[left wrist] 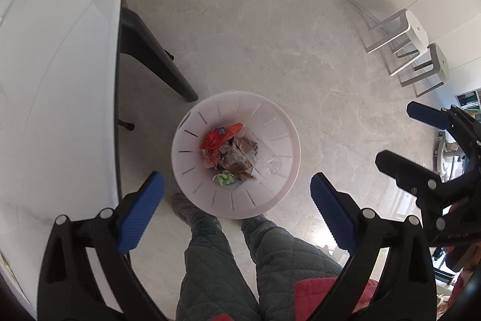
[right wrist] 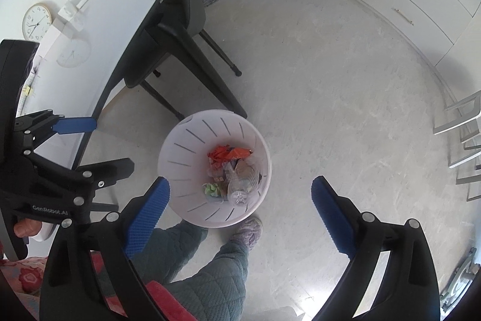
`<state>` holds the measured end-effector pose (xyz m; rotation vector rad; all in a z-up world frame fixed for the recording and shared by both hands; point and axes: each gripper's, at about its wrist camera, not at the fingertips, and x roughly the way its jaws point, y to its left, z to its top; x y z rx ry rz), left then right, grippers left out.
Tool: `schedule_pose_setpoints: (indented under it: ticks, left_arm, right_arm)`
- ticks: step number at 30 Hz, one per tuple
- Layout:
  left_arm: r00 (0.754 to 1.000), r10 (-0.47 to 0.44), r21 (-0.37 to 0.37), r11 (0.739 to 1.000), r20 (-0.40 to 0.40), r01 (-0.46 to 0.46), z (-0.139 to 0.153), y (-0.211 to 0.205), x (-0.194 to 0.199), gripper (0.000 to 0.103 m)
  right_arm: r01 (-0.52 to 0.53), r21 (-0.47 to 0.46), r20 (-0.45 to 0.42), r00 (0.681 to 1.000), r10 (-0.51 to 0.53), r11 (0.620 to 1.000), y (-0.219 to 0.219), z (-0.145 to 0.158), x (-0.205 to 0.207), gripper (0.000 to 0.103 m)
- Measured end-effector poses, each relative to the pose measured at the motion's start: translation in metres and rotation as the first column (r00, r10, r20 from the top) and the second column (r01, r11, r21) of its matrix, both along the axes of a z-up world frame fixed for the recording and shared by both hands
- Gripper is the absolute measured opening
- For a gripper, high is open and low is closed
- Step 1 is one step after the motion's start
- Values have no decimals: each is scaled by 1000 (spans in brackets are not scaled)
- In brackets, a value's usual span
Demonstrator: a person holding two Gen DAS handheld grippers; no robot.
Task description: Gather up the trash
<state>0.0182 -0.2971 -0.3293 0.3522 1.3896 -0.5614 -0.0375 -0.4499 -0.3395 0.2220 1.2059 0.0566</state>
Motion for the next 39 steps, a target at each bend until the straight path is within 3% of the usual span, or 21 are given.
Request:
schedule_pose_setpoints:
  ticks: [9, 15, 21, 26, 34, 39]
  left_arm:
    - [992, 92, -90, 992, 88, -84, 57, 27, 3, 93]
    - [962, 197, -125, 977, 191, -175, 102, 62, 7, 93]
    - [879, 357, -173, 932, 315, -317, 152, 116, 10, 95]
    - [816, 444, -207, 896, 370, -393, 180, 151, 8, 95]
    - [729, 569, -263, 823, 380, -504, 201, 195, 1, 95]
    - [677, 620, -280, 784, 396, -554, 213, 226, -12, 95]
  right_arm:
    - [5, -44, 110, 994, 0, 999, 2, 47, 6, 98]
    - [-20, -56, 203, 979, 31, 998, 22, 85, 19, 100]
    - [-86, -23, 288, 954, 89, 996, 54, 128, 35, 100]
    - [-112, -28, 329, 937, 115, 993, 76, 158, 49, 100]
    - [-137, -35, 336, 931, 140, 990, 105, 183, 61, 100]
    - [-191, -45, 375, 906, 194, 981, 140, 207, 61, 100]
